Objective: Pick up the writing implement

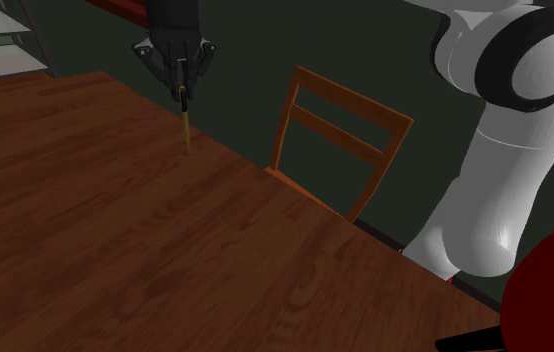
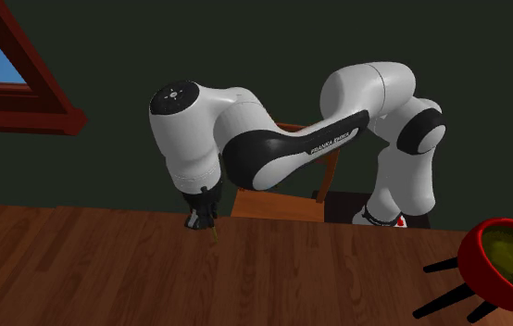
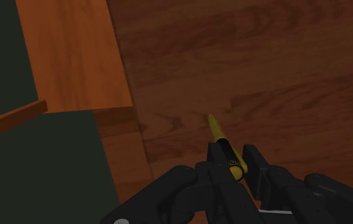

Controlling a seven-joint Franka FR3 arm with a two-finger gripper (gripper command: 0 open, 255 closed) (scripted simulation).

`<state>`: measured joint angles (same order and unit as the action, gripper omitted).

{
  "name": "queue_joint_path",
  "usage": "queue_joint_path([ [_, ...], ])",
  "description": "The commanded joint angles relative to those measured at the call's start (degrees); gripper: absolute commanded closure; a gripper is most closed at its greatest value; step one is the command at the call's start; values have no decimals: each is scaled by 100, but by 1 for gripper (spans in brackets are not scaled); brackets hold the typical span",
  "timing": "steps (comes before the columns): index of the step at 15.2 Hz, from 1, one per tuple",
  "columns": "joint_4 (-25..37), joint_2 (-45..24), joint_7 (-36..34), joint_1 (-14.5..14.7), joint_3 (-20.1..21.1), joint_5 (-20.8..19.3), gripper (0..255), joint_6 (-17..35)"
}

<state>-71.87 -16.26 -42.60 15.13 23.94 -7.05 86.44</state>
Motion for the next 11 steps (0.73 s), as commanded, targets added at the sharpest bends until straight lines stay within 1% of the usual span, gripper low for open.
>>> queue_joint_path([
  [1, 299, -92, -18, 50, 7, -39, 255, -216],
  [5, 910, -291, -36, 155, 13, -127, 255, -638],
  [9, 1670, -576, -53, 312, 12, -255, 255, -1123],
  [11, 1700, -588, -53, 320, 11, -260, 255, -1143],
])
